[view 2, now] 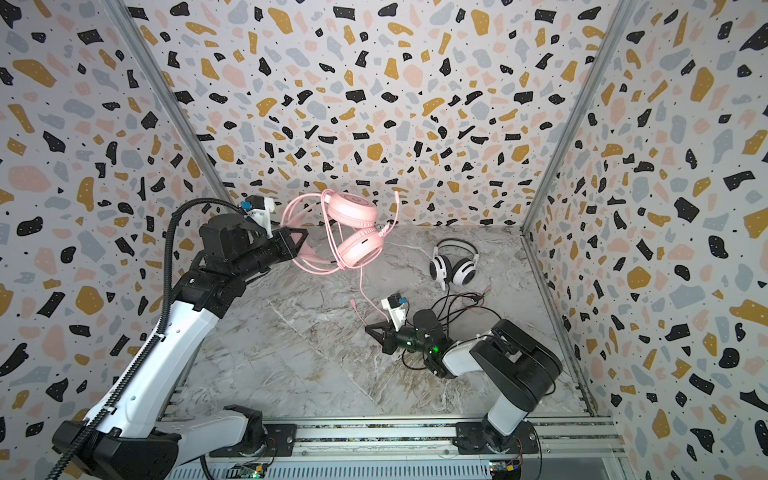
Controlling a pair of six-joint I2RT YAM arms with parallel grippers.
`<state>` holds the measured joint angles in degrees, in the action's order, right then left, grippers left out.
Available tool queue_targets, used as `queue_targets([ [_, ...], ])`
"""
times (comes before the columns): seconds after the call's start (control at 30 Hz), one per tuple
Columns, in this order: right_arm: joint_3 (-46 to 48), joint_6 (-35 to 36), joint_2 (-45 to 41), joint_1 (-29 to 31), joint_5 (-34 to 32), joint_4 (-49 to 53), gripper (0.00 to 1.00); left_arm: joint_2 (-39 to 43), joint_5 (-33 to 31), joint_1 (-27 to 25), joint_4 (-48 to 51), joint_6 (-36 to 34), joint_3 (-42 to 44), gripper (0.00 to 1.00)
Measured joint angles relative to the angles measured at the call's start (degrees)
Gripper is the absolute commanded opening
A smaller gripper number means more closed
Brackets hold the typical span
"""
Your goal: Wrap the headphones
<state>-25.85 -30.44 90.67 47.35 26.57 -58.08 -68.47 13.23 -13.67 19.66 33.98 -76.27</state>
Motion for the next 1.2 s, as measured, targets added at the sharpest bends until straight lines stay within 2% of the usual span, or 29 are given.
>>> queue_targets([
  [0.13, 0.0, 3.5, -6.4, 7.8, -6.1, 10.3, 0.0, -0.2, -3.7, 2.2, -2.2, 3.6, 2.5, 0.0],
  [0.3, -2.0, 7.3, -15.5, 16.4, -15.5, 24.4, 0.0, -2.4, -6.6, 2.3, -1.9, 4.4, 3.1, 0.0],
  [0.5, -6.9, 10.6, -25.0, 22.8, -25.5, 39.6, 0.0, -3.0, -10.9, 2.4, -2.6, 4.0, 5.3, 0.0],
  [0.77, -13.7, 15.2, -29.6, 23.6, -35.7, 57.0, 0.0, -2.5, -17.1, 2.4, -4.9, 1.3, 13.5, 0.0],
  [0.93, -22.8, 19.2, -29.7, 22.1, -39.3, 66.6, 0.0, -2.3, -19.9, 2.1, -4.5, -0.5, 18.2, 0.0],
  [1.07, -32.7, 23.0, -27.8, 19.5, -40.6, 73.2, 0.0, -1.9, -24.4, -1.9, -2.9, -3.2, 19.8, 0.0],
  [1.2, -38.8, 26.9, -25.6, 16.8, -41.3, 77.3, 0.0, -3.9, -28.6, -7.4, -0.1, -7.6, 17.0, 0.0],
])
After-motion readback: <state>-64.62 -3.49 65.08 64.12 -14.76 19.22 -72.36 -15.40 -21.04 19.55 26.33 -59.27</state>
